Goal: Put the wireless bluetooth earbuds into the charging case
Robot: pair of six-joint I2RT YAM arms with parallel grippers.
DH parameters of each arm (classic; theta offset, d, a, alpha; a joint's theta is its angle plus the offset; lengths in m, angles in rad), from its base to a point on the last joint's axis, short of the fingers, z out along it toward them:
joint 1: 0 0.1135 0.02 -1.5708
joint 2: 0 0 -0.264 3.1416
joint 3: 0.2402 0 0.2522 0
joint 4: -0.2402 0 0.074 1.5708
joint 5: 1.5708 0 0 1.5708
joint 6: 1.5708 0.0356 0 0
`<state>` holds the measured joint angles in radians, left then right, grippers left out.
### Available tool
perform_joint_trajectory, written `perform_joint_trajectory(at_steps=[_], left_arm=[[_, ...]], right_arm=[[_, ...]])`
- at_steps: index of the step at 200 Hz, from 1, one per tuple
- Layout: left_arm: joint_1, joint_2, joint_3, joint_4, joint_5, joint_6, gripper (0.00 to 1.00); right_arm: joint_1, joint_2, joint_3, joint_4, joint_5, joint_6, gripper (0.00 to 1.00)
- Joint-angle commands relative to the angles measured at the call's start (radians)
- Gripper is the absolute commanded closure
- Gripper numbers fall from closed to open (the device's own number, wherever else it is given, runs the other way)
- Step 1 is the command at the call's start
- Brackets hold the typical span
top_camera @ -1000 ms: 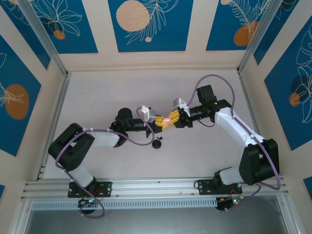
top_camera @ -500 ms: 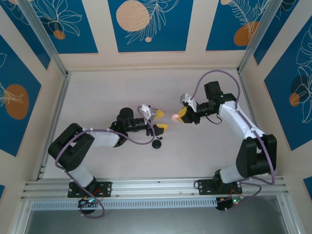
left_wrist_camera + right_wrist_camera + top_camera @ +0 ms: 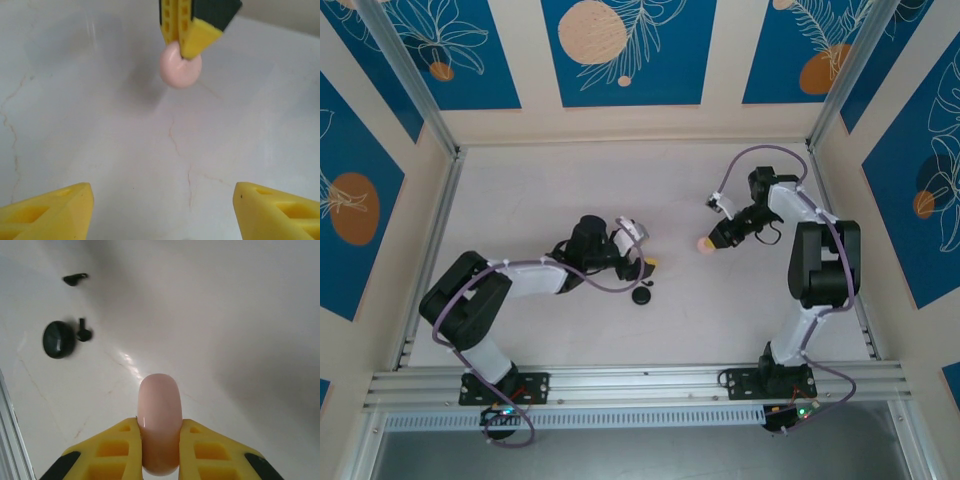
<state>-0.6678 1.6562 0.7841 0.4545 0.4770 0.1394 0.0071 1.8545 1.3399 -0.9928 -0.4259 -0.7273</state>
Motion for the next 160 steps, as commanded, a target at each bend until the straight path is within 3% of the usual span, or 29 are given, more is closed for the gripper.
perform_joint_trajectory(at_steps=[1,25,53,106,160], left_arm=[[0.008,-0.010,0.134,-0.393,0.000,0.190,0.30],[0.008,0.028,0.286,-0.732,-0.023,0.338,0.33],[0.008,0.057,0.382,-0.952,-0.034,0.444,0.33],[-0.009,0.075,0.464,-1.148,-0.154,0.510,0.31],[-0.046,0.082,0.479,-1.242,-0.259,0.552,0.29]], right_arm=[[-0.025,0.056,0.053,-0.069,0.025,0.034,0.86],[-0.049,0.128,0.108,-0.109,0.029,0.035,0.85],[-0.062,0.193,0.166,-0.164,0.016,0.028,0.85],[-0.067,0.273,0.222,-0.209,0.069,0.032,0.84],[-0.070,0.298,0.241,-0.199,0.138,0.055,0.71]])
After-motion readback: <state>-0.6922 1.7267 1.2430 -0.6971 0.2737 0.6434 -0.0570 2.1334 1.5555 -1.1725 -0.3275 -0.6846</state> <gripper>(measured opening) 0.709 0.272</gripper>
